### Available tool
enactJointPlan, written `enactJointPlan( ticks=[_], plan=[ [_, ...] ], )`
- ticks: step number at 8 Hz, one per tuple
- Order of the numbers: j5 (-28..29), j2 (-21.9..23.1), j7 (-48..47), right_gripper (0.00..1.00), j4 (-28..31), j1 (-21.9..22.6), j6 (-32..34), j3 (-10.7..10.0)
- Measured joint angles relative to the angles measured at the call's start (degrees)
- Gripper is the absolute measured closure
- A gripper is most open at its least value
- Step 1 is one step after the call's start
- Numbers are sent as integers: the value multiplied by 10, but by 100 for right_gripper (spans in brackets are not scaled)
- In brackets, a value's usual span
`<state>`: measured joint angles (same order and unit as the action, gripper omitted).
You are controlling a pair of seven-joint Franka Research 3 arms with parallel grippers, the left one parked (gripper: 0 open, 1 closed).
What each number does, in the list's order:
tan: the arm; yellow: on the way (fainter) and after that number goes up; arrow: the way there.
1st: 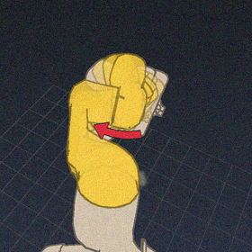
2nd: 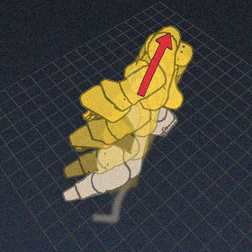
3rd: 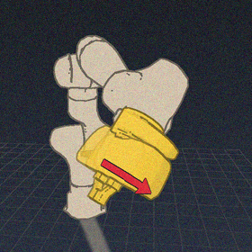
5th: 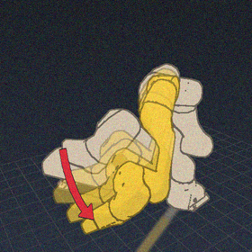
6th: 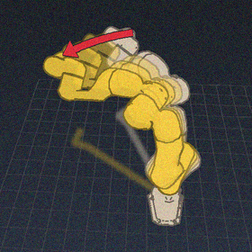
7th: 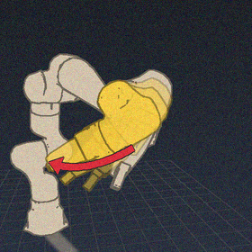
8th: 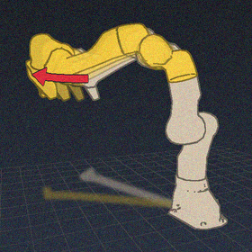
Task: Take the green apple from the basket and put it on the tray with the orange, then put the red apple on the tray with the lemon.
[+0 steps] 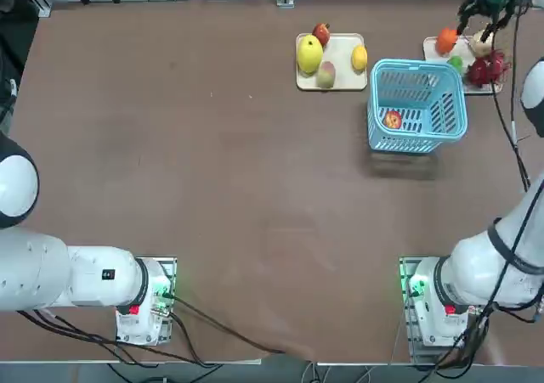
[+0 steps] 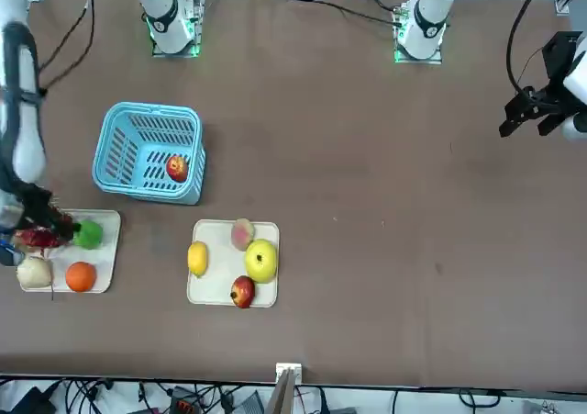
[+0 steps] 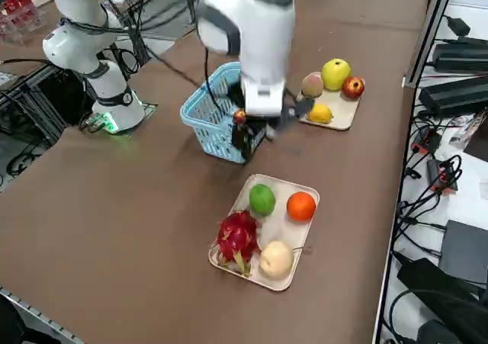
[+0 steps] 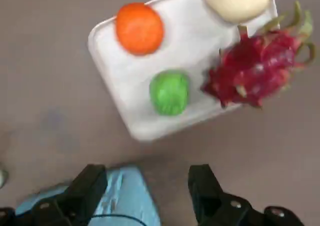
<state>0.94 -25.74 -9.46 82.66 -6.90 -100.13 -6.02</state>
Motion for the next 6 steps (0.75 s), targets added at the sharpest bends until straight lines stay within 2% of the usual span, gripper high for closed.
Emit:
enactJointPlan(
  ticks=[1, 2, 3, 6],
  plan=[
    [6, 49, -12, 0, 9, 16, 45, 1],
    [21, 94, -32, 0, 41, 32, 58, 2],
    [37, 137, -47, 0, 98, 44, 42, 3],
    [46, 241, -84, 0, 324, 84, -93, 4]
  ],
)
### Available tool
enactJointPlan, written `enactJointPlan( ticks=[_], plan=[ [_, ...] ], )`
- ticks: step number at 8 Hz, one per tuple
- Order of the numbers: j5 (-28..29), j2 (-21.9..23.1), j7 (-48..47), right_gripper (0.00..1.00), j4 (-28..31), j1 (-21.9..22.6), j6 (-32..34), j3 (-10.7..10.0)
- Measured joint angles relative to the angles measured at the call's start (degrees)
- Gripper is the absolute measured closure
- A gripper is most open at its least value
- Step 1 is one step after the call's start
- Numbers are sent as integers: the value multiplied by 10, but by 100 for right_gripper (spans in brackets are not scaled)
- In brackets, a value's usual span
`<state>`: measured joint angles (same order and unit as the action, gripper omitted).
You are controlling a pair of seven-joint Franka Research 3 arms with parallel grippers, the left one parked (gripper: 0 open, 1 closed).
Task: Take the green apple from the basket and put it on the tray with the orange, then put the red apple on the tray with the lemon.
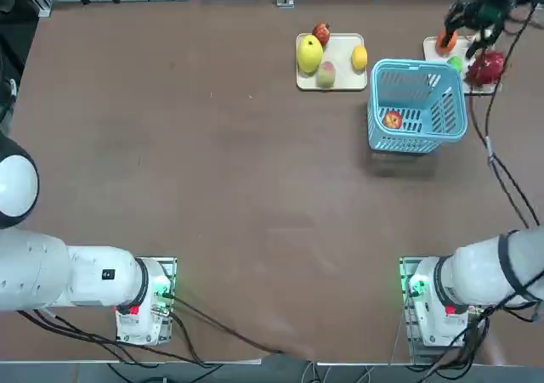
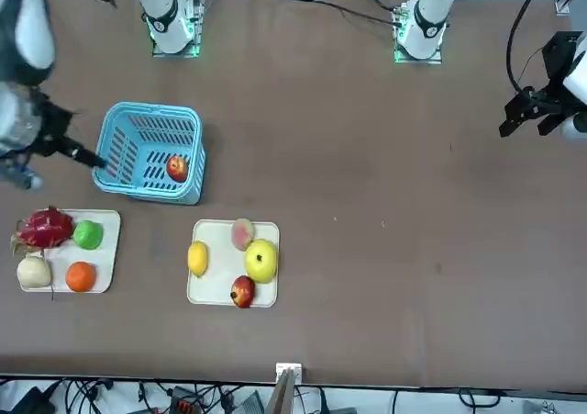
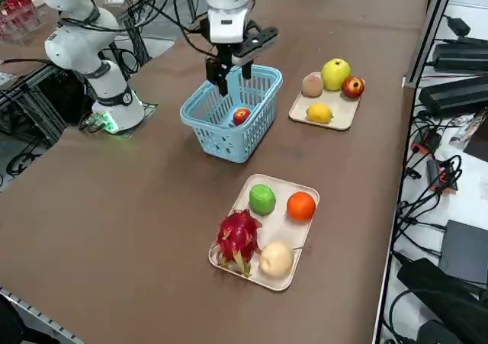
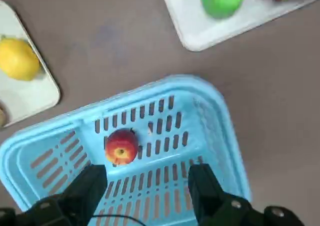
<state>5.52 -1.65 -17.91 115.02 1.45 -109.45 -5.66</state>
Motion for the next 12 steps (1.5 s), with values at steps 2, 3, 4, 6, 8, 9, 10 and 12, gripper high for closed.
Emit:
enactJointPlan(
  ticks=[2, 3, 4, 6, 8, 9, 10, 12],
  plan=[
    [0, 38, -31, 0, 113, 46, -92, 2],
    [0, 46, -41, 0, 143, 69, -118, 3],
    [0, 48, -44, 0, 165, 86, -142, 3],
    [-2, 46, -41, 0, 204, 113, -208, 3],
    [-4, 39, -6, 0, 230, 122, -250, 3],
    [-4, 31, 7, 0, 235, 122, -265, 3],
    [-4, 19, 12, 0, 236, 123, -275, 3],
    [-4, -7, 15, 0, 237, 133, -292, 3]
  ],
)
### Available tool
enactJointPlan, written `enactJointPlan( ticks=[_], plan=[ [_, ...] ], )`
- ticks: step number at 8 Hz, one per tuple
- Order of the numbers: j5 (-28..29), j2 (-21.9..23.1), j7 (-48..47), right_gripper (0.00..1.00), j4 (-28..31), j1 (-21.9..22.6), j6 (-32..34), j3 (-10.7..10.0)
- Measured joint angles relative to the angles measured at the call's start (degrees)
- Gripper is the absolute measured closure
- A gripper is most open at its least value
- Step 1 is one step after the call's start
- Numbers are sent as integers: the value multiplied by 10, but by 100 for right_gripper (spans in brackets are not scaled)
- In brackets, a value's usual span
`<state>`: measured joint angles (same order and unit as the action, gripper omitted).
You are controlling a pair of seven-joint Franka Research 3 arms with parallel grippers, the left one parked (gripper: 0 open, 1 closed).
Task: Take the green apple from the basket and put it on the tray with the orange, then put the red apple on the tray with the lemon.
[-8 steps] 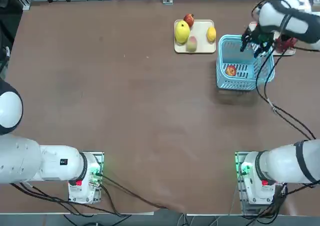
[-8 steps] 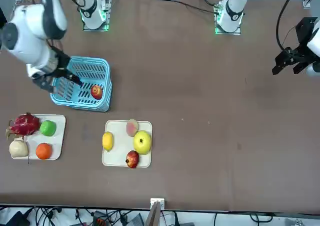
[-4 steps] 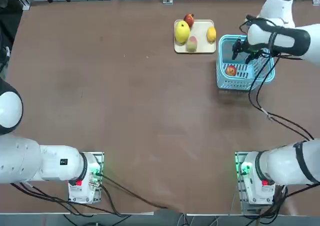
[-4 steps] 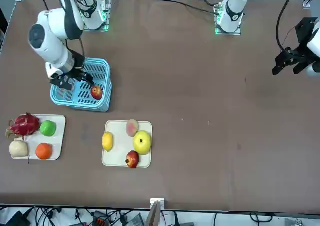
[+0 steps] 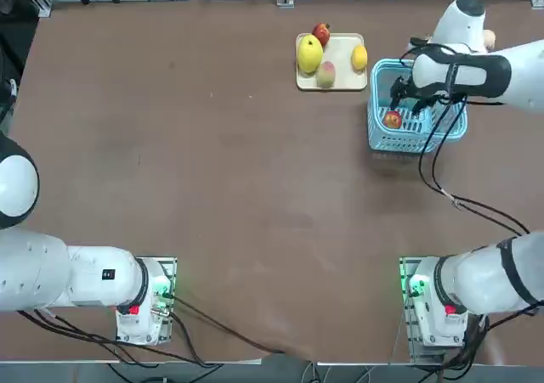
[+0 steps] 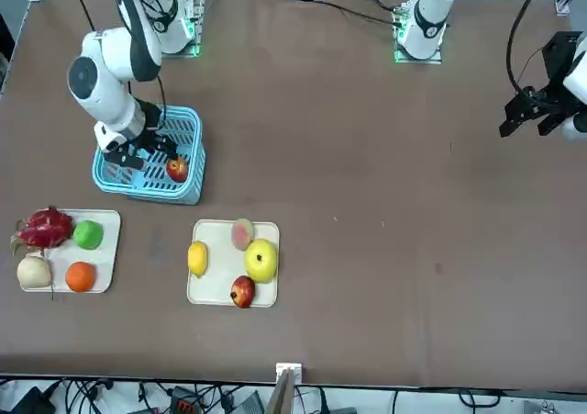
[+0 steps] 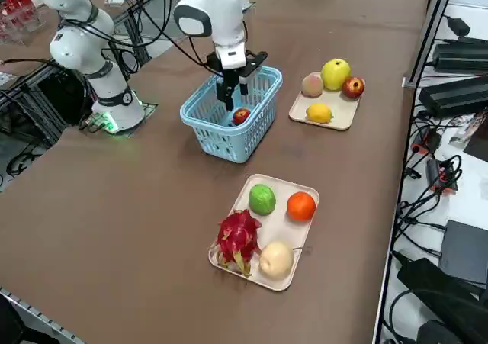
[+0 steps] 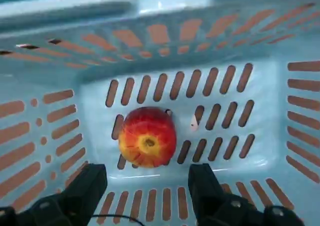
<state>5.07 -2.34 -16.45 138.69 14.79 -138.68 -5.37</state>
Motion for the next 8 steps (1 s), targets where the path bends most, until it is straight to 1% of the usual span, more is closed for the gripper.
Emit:
enactJointPlan(
  ticks=[3, 5, 8],
  plan=[
    [-1, -28, 0, 0, 4, 3, -48, 0],
    [-1, -41, 0, 0, 6, 3, -68, 0],
    [-1, -43, 0, 0, 6, 3, -84, -3]
  ],
)
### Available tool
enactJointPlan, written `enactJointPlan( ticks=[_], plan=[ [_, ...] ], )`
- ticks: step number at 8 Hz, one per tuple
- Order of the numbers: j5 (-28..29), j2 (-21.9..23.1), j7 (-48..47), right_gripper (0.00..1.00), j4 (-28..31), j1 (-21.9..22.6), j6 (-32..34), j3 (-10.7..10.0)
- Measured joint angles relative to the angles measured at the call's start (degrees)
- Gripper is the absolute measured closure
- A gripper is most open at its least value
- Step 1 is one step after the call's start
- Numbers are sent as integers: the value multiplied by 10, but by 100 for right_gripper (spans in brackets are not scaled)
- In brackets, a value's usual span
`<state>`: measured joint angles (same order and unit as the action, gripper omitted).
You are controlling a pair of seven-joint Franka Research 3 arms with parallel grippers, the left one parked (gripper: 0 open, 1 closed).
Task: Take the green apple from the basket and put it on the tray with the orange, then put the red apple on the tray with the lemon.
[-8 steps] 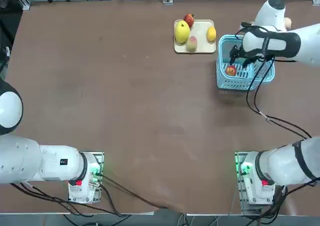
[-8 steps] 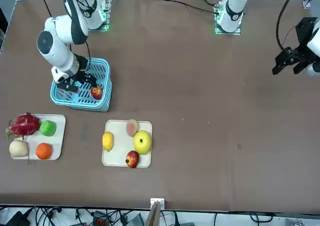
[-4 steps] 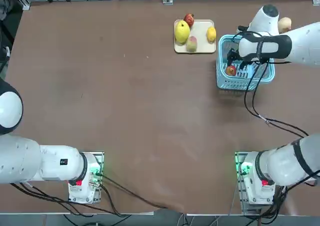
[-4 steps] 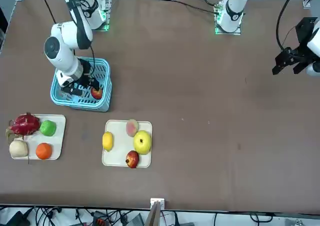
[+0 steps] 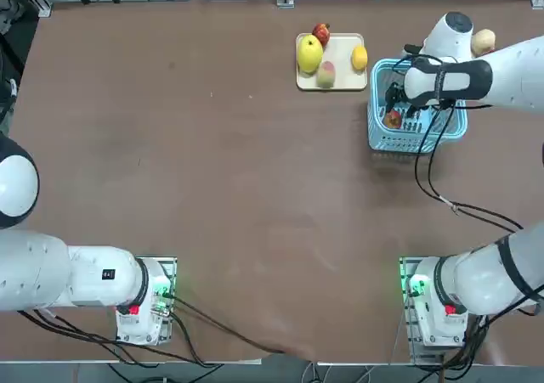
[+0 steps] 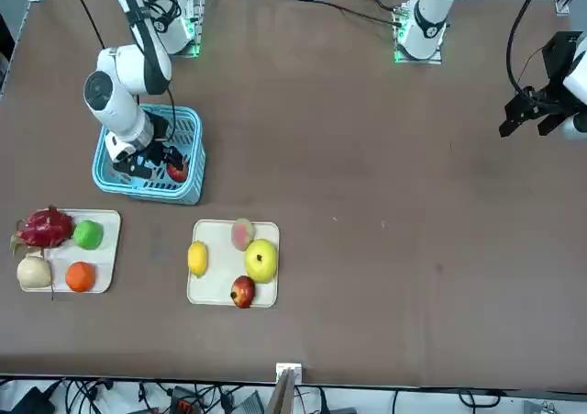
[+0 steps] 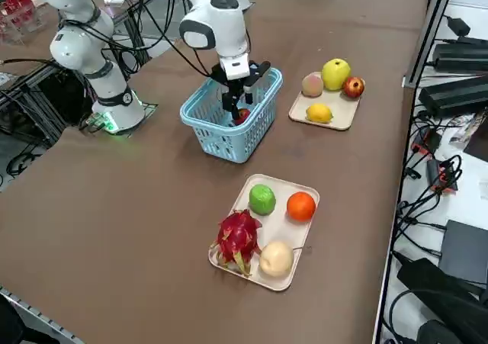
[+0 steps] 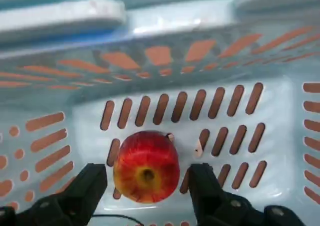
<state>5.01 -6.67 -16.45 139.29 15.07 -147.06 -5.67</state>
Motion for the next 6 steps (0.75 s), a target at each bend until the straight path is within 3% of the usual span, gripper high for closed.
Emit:
enactJointPlan(
  ticks=[6],
  plan=[
    [0, -22, 0, 0, 0, 0, -28, -2]
  ],
)
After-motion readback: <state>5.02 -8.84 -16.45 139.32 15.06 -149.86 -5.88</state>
